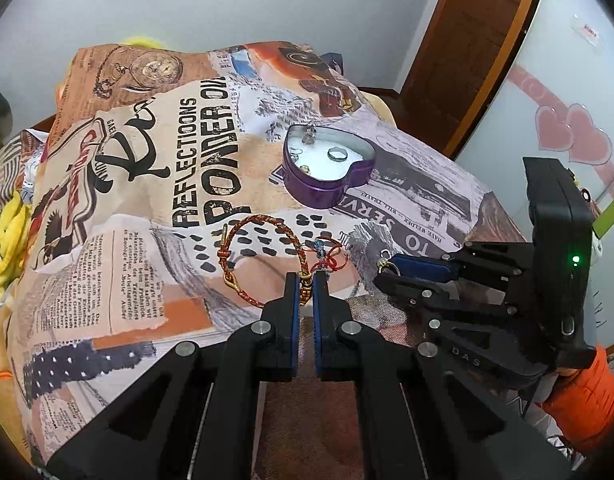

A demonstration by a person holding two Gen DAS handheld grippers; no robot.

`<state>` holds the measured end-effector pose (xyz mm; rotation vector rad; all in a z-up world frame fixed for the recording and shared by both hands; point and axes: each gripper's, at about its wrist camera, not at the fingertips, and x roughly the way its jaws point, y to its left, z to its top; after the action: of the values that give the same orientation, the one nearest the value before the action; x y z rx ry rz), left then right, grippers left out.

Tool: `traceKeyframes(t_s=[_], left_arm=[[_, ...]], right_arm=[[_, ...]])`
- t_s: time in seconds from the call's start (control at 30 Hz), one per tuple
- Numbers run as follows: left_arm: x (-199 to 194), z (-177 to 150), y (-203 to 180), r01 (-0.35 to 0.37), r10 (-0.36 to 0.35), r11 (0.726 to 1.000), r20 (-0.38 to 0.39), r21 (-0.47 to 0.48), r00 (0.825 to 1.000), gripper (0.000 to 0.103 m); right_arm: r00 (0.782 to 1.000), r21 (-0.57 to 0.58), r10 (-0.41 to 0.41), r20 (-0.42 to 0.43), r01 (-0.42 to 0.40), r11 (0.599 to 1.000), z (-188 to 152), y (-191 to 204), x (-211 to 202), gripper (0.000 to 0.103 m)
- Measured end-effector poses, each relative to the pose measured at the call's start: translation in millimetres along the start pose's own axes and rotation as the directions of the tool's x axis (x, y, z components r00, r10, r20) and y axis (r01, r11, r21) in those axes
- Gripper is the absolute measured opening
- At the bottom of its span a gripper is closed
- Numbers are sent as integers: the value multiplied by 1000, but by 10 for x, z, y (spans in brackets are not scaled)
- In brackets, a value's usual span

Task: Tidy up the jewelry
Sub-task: 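Lift the red bracelet with the left tool and carry it over the purple tin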

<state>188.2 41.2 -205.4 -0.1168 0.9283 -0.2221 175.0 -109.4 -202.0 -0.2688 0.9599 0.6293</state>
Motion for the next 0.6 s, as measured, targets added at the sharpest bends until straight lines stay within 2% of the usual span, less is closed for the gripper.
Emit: traceKeyframes(t_s=[0.3,0.47,0.6], left_arm=[[-55,102,-68,7,-7,1000,21,12,1000,4],[-76,258,-136,5,-7,999,38,40,999,4],[-101,398,-199,7,-11,998,66,60,998,4]], right_arm=[[999,9,-3,32,3,1000,38,-59,-160,17],[993,34,-71,89,68,997,129,-162,-350,17],[987,57,-93,133,86,995,207,-253,-492,17]])
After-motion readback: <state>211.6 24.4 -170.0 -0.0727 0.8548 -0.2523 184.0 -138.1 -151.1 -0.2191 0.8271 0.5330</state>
